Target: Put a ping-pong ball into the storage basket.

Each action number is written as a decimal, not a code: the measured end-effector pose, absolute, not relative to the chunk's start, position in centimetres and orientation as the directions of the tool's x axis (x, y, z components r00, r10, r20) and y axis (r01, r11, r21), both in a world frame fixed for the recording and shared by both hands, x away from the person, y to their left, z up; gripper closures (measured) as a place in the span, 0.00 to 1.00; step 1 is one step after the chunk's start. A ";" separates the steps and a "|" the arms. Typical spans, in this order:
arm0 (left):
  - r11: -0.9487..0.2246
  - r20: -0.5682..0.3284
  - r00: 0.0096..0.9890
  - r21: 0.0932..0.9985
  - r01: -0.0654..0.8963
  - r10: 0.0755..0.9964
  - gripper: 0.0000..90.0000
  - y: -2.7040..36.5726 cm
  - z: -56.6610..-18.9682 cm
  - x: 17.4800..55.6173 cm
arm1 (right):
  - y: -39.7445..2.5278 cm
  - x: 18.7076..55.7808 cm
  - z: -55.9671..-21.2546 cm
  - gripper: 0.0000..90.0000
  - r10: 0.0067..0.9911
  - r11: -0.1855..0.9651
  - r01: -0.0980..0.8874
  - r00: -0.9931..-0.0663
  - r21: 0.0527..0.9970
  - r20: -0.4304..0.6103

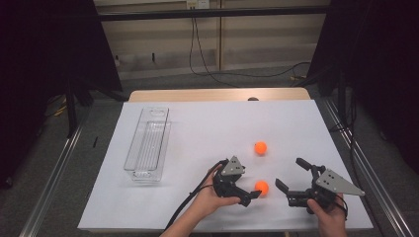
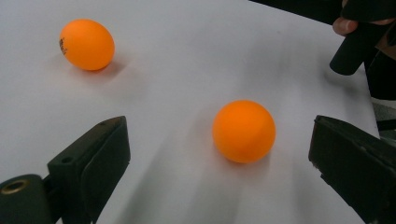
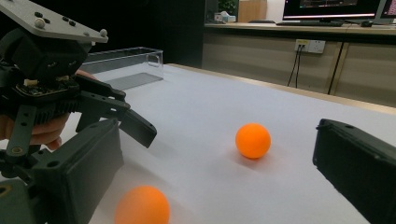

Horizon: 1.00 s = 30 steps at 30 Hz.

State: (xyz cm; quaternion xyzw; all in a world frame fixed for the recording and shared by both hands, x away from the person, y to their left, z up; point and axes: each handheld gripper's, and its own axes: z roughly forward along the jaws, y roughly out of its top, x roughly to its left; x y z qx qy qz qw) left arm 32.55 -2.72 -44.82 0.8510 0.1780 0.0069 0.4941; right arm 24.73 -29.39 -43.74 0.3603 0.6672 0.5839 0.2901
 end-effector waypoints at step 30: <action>-0.494 -0.138 0.946 0.825 0.273 0.293 0.09 -4.4 -45.4 32.6 | -29.6 24.9 -43.8 0.01 0.823 0.057 0.151 -0.566 0.987 0.039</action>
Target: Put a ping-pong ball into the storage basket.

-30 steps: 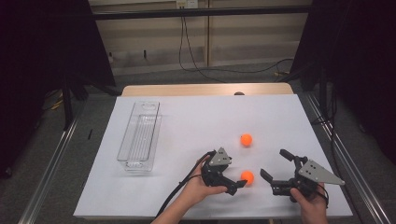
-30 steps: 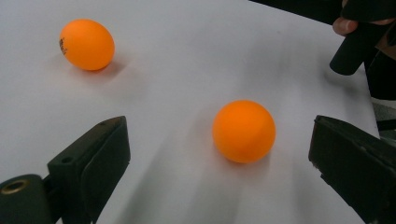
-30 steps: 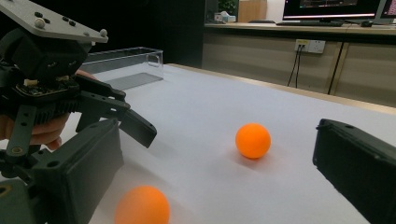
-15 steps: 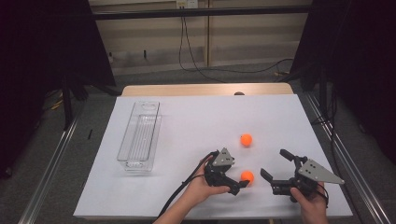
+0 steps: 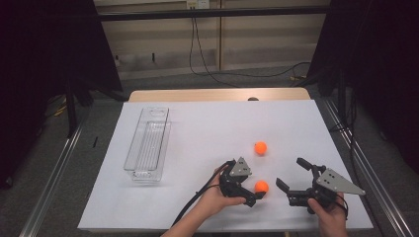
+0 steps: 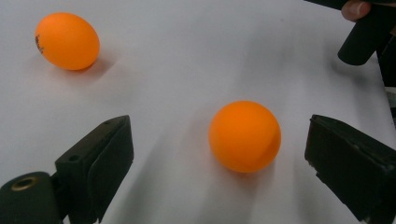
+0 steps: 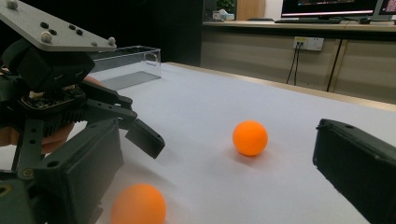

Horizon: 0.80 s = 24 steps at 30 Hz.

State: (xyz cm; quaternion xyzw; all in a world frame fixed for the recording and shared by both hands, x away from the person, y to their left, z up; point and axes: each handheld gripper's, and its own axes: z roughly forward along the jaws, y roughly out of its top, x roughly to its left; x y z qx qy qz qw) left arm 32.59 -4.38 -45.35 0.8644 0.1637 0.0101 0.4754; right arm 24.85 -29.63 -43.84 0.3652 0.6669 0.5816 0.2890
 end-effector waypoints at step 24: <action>-0.544 -0.140 0.951 0.793 0.275 0.276 0.10 -5.5 -45.5 33.1 | -29.9 24.8 -43.9 0.01 0.830 0.051 0.154 -0.556 0.987 0.044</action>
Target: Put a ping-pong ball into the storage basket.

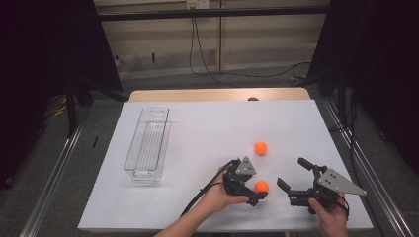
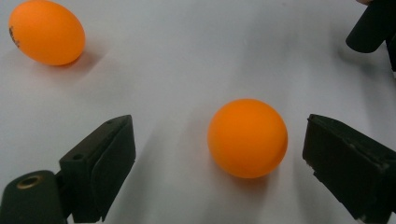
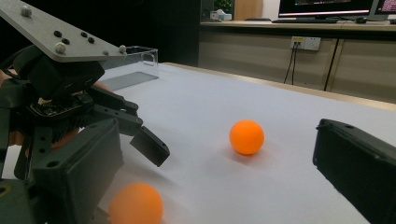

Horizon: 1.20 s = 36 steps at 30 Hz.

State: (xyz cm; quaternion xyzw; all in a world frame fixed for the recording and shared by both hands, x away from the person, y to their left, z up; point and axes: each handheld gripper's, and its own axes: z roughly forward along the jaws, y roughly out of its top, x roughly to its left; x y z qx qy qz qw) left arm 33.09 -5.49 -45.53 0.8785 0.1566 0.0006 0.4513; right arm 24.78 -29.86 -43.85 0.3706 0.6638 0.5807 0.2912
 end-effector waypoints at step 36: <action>-0.590 -0.110 0.963 0.771 0.239 0.245 0.24 -6.1 -45.7 32.9 | -30.1 24.8 -43.9 0.01 0.832 0.045 0.159 -0.552 0.986 0.051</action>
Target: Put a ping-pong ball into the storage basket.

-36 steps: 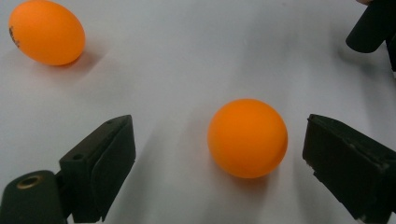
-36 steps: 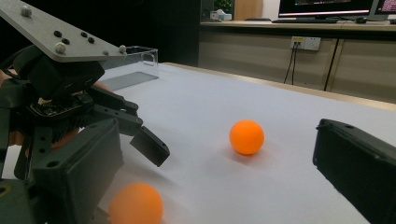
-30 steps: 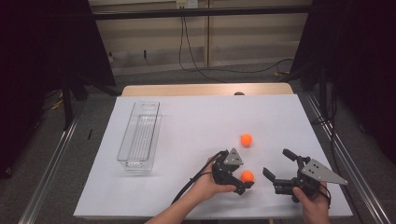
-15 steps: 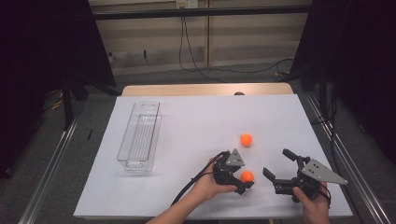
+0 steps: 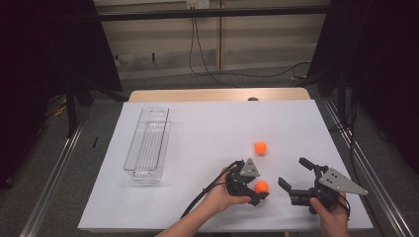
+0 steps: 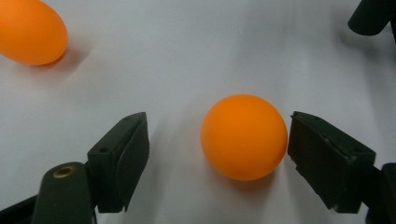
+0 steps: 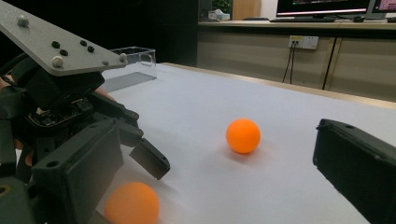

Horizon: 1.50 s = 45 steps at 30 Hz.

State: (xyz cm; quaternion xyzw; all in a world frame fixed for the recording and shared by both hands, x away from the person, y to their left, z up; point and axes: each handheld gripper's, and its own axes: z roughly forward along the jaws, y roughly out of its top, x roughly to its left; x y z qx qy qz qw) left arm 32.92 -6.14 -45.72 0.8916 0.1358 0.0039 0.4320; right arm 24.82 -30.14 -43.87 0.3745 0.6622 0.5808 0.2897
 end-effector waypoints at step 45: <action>-0.615 -0.097 0.973 0.761 0.208 0.209 0.44 -6.8 -45.8 32.4 | -30.0 24.9 -43.9 0.01 0.829 0.048 0.157 -0.557 0.986 0.049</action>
